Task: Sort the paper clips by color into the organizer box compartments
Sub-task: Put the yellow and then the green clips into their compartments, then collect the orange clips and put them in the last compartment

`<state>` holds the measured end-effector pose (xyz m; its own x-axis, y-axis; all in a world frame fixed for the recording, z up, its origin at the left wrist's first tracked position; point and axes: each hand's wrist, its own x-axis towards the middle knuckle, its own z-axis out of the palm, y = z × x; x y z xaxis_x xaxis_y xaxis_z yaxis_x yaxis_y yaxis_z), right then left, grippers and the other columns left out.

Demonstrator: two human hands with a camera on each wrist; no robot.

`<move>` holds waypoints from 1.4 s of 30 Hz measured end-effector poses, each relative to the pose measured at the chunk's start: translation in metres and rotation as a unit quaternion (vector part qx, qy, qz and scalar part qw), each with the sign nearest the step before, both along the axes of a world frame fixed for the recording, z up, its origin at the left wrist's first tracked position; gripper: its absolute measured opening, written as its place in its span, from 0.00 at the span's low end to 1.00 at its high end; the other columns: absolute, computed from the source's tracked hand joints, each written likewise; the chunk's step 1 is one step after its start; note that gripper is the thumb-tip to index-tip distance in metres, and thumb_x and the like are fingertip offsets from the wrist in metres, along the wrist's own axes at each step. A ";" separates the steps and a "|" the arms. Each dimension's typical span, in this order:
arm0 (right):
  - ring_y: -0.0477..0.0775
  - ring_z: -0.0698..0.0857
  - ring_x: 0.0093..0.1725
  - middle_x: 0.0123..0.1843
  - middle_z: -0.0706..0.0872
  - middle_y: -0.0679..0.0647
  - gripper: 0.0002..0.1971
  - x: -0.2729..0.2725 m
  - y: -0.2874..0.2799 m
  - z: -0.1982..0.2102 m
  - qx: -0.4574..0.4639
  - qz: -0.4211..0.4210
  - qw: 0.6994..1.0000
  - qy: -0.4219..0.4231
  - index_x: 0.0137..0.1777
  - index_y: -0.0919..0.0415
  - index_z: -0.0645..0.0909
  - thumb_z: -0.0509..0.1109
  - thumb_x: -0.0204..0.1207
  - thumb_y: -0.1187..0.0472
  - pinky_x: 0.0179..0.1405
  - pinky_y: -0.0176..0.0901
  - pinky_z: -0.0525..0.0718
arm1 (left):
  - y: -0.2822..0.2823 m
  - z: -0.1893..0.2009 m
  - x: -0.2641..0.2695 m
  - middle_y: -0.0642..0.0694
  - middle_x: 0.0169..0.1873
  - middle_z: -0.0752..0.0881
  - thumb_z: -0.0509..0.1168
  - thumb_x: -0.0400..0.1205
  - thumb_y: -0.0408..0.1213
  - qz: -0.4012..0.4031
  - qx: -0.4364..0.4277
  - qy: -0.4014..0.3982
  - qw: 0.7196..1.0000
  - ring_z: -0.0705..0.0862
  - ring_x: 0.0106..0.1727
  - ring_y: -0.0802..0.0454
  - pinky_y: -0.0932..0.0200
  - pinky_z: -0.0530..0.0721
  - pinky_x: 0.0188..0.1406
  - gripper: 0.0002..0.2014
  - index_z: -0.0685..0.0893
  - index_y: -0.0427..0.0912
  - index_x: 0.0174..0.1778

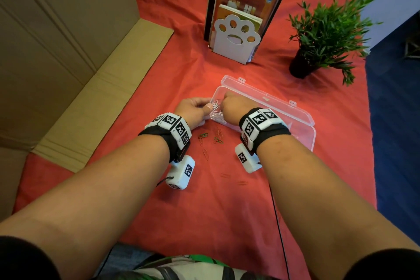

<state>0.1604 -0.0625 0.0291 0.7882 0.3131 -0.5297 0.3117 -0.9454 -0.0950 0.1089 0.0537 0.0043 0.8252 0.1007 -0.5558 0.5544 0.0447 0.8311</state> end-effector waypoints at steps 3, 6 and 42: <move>0.61 0.81 0.63 0.64 0.79 0.57 0.16 0.000 -0.010 -0.003 0.057 0.008 0.996 -0.075 0.63 0.62 0.81 0.61 0.77 0.65 0.58 0.52 0.81 | 0.001 -0.001 0.000 0.45 0.46 0.84 0.63 0.82 0.36 0.000 -0.001 -0.003 1.000 0.83 0.49 0.50 0.54 0.82 0.57 0.12 0.83 0.45 0.60; 0.58 0.85 0.53 0.53 0.86 0.55 0.11 0.000 -0.023 -0.002 0.150 -0.063 0.980 -0.118 0.48 0.60 0.86 0.63 0.73 0.64 0.49 0.48 0.84 | 0.001 -0.002 0.001 0.46 0.45 0.85 0.64 0.81 0.37 0.002 0.008 0.000 1.000 0.83 0.48 0.51 0.51 0.83 0.59 0.11 0.83 0.46 0.59; 0.58 0.84 0.55 0.56 0.85 0.60 0.14 -0.134 -0.203 -0.011 0.272 -0.376 0.863 -0.202 0.56 0.59 0.85 0.62 0.77 0.70 0.60 0.41 0.79 | -0.025 -0.006 0.016 0.35 0.39 0.87 0.58 0.77 0.29 0.130 0.159 -0.027 0.978 0.84 0.29 0.44 0.45 0.89 0.43 0.16 0.85 0.39 0.56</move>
